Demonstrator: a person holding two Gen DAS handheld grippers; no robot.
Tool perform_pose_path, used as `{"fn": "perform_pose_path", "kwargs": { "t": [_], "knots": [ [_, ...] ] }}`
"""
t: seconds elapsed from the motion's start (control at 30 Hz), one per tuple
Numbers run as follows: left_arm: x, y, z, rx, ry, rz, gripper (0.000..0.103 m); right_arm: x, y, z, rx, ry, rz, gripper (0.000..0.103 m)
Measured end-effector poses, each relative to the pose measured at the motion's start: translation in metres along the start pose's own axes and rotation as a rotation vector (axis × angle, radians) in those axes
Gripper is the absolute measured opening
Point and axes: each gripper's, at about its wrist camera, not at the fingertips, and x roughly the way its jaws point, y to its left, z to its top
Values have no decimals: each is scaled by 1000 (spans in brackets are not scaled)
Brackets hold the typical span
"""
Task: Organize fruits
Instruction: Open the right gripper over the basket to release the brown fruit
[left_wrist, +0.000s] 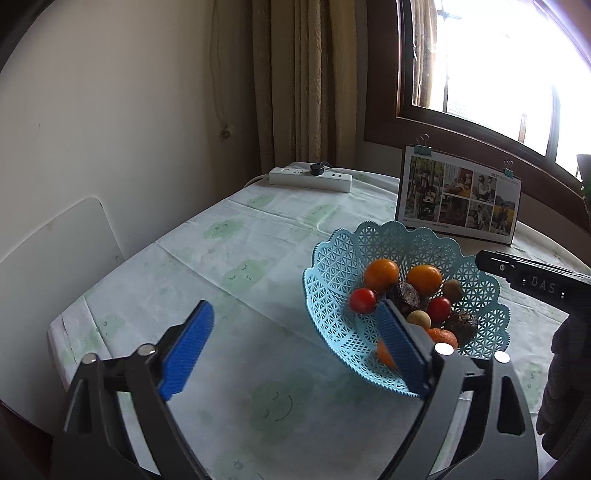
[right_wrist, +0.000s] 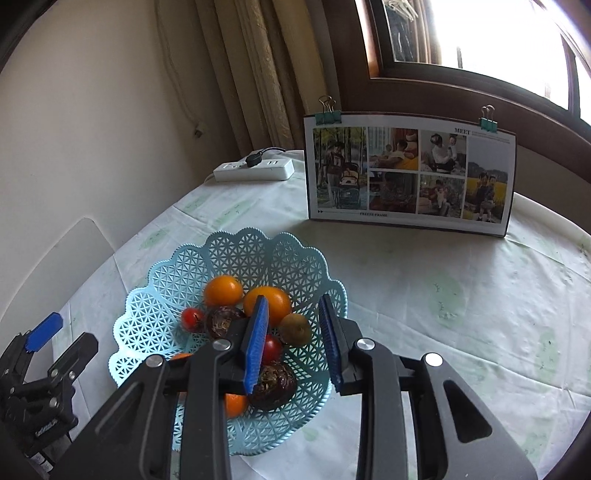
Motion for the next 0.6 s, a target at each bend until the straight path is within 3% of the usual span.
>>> {"fn": "perform_pose_path", "kwargs": {
  "t": [0.07, 0.17, 0.3, 0.33, 0.37, 0.4, 0.6],
  "knots": [
    [-1, 0, 0, 4, -8, 13, 96, -1, -2, 0, 0, -3, -7, 31],
    [0, 1, 0, -1, -9, 20, 98, -8, -6, -1, 3, -20, -22, 46],
    [-2, 3, 1, -10, -20, 38, 99, -19, -11, -1, -4, -35, -30, 52],
    [-3, 3, 2, -10, -22, 44, 100, -22, -12, -2, -8, -37, -31, 57],
    [-5, 3, 1, -10, -26, 51, 100, -24, -13, -4, -11, -40, -37, 69],
    [-6, 3, 1, -9, -29, 55, 100, -28, -13, -7, -15, -48, -43, 75],
    [-11, -2, -3, -2, -31, 64, 100, -41, -14, -23, -46, -45, -49, 82]
  ]
}}
